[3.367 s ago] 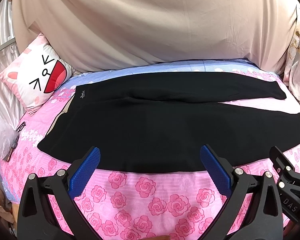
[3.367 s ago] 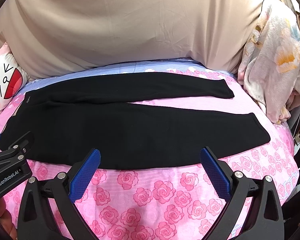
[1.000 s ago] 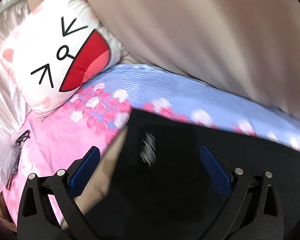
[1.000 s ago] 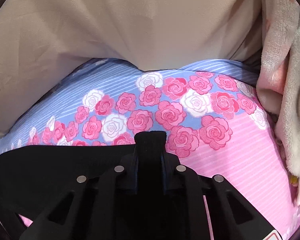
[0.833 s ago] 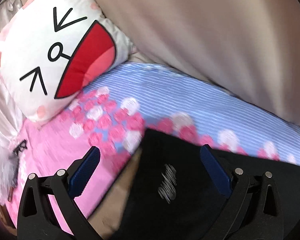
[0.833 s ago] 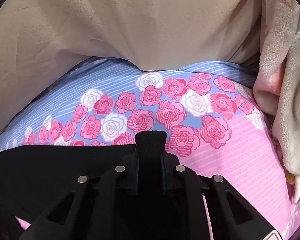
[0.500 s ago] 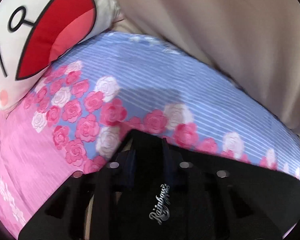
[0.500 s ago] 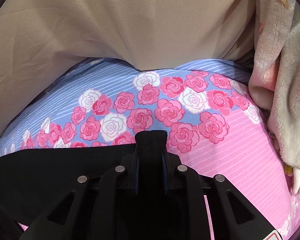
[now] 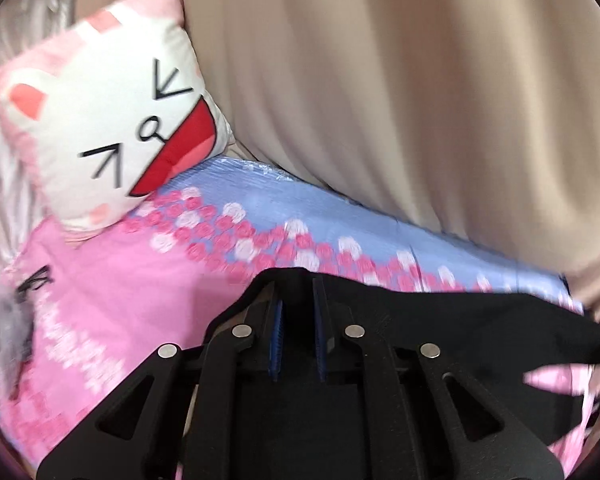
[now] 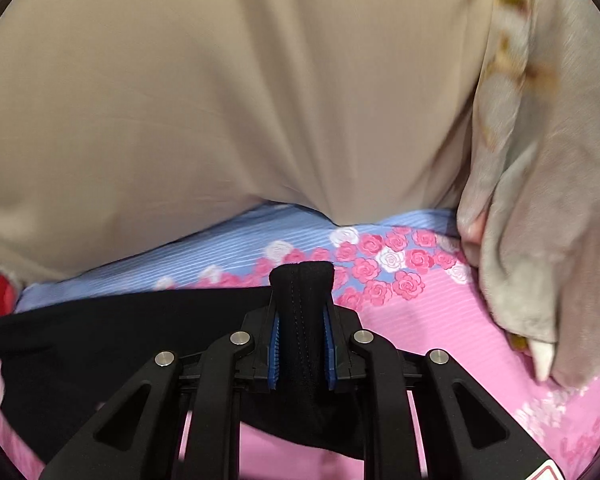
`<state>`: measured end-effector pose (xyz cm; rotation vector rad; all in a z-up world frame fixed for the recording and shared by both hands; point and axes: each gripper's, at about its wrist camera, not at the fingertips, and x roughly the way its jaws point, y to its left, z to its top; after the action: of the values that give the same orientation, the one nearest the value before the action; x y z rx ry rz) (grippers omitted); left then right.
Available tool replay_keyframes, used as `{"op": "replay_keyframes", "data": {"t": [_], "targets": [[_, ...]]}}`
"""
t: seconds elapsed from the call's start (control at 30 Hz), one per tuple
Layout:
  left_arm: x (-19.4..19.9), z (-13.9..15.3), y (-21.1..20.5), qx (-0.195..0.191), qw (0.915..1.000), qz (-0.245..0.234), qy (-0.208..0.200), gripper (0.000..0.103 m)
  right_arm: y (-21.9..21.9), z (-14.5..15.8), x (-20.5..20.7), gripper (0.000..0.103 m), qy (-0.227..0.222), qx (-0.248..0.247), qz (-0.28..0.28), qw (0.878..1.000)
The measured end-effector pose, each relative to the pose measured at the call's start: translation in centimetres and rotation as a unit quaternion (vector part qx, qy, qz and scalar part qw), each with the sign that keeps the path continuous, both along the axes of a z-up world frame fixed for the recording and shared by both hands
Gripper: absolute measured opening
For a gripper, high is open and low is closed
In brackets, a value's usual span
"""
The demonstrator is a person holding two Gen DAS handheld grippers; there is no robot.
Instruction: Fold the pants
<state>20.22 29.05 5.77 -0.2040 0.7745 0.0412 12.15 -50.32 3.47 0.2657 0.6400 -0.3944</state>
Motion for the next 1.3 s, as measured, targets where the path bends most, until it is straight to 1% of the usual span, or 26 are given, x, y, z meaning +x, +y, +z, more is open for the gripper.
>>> {"op": "replay_keyframes", "data": {"t": [0.1,0.17,0.27,0.37,0.4,0.43,0.47,0.5,0.53,0.57,0.6,0.67,0.7,0.77,0.8,0.83,0.87,0.9,0.93,1.0,1.07,1.1,1.13,1.17,1.23,1.3], "targets": [[-4.6,-0.8,0.4,0.018,0.9998,-0.007,0.01,0.013,1.6,0.6,-4.0,0.015,-0.004,-0.021,0.028,0.999],[-7.3,-2.6,0.6,0.036,0.9986,-0.006,0.038,0.013,2.3,0.0,-7.2,0.015,0.004,-0.027,0.041,0.999],[-9.7,-6.7,1.7,0.049,0.9944,0.006,0.094,0.013,2.3,-2.4,-11.2,0.016,0.021,-0.014,0.047,0.999],[-10.8,-10.9,3.0,0.054,0.9881,0.035,0.139,0.012,1.7,-6.1,-14.9,0.016,0.044,0.012,0.048,0.998],[-11.2,-11.9,3.2,0.068,0.9854,0.05,0.148,0.011,1.6,-7.2,-15.8,0.017,0.053,0.017,0.045,0.997],[-11.3,-13.1,3.6,0.104,0.9792,0.073,0.158,0.011,1.2,-8.5,-16.8,0.021,0.061,0.028,0.039,0.997],[-11.4,-13.6,3.7,0.127,0.9746,0.088,0.162,0.011,0.9,-9.5,-17.8,0.024,0.065,0.041,0.034,0.996],[-11.6,-14.0,3.9,0.131,0.9721,0.101,0.166,0.011,0.3,-10.5,-18.6,0.031,0.07,0.053,0.024,0.996],[-11.8,-14.1,4.4,0.113,0.973,0.107,0.171,0.011,-0.2,-10.9,-19.4,0.037,0.07,0.056,0.017,0.996],[-12.1,-13.7,4.6,0.096,0.9747,0.112,0.168,0.011,-0.4,-11.1,-20.2,0.037,0.064,0.06,0.01,0.996],[-12.4,-13.0,4.5,0.087,0.9769,0.112,0.16,0.011,-0.9,-10.8,-21.2,0.041,0.058,0.061,-0.007,0.996],[-13.0,-10.8,3.0,0.098,0.9814,0.1,0.131,0.012,-0.7,-9.8,-22.8,0.042,0.04,0.069,-0.009,0.997],[-13.2,-9.7,1.6,0.114,0.9824,0.09,0.117,0.017,-1.1,-9.1,-23.4,0.043,0.024,0.075,-0.014,0.997],[-13.4,-8.1,-1.4,0.133,0.9849,0.063,0.091,0.035,-1.7,-7.6,-24.5,0.048,-0.013,0.091,-0.022,0.996],[-13.1,-7.6,-3.0,0.132,0.9868,0.046,0.081,0.05,-1.8,-7.1,-24.9,0.055,-0.03,0.104,-0.023,0.994],[-12.9,-7.1,-4.9,0.126,0.9889,0.028,0.073,0.064,-2.2,-6.6,-24.8,0.058,-0.041,0.121,-0.024,0.991],[-12.7,-6.9,-6.6,0.117,0.991,0.008,0.065,0.068,-2.5,-6.5,-24.2,0.058,-0.041,0.139,-0.021,0.989],[-12.5,-6.9,-8.5,0.109,0.9922,-0.015,0.059,0.069,-2.8,-6.7,-23.2,0.058,-0.031,0.154,-0.014,0.987],[-12.3,-7.0,-10.9,0.1,0.9923,-0.046,0.057,0.069,-3.1,-7.3,-21.8,0.058,-0.007,0.163,-0.011,0.986],[-12.4,-7.6,-14.4,0.087,0.9909,-0.086,0.055,0.069,-2.9,-8.8,-20.1,0.058,0.042,0.17,0.001,0.985],[-12.8,-8.5,-18.1,0.066,0.9876,-0.128,0.062,0.069,-1.8,-10.0,-19.7,0.058,0.07,0.176,0.024,0.982],[-13.1,-9.1,-19.8,0.053,0.985,-0.148,0.07,0.069,-1.0,-10.4,-20.0,0.064,0.075,0.171,0.033,0.982],[-13.3,-9.6,-20.8,0.046,0.9832,-0.16,0.076,0.07,-0.6,-10.7,-20.4,0.075,0.075,0.165,0.036,0.983],[-13.3,-10.1,-22.0,0.04,0.9804,-0.173,0.084,0.07,-0.1,-10.9,-20.9,0.078,0.074,0.16,0.035,0.984],[-13.2,-11.3,-24.4,0.046,0.9743,-0.196,0.101,0.07,0.5,-11.8,-21.6,0.078,0.084,0.166,0.03,0.982],[-13.2,-11.7,-26.2,0.06,0.9706,-0.208,0.105,0.07,0.2,-12.3,-22.6,0.078,0.086,0.197,0.019,0.977]]}}
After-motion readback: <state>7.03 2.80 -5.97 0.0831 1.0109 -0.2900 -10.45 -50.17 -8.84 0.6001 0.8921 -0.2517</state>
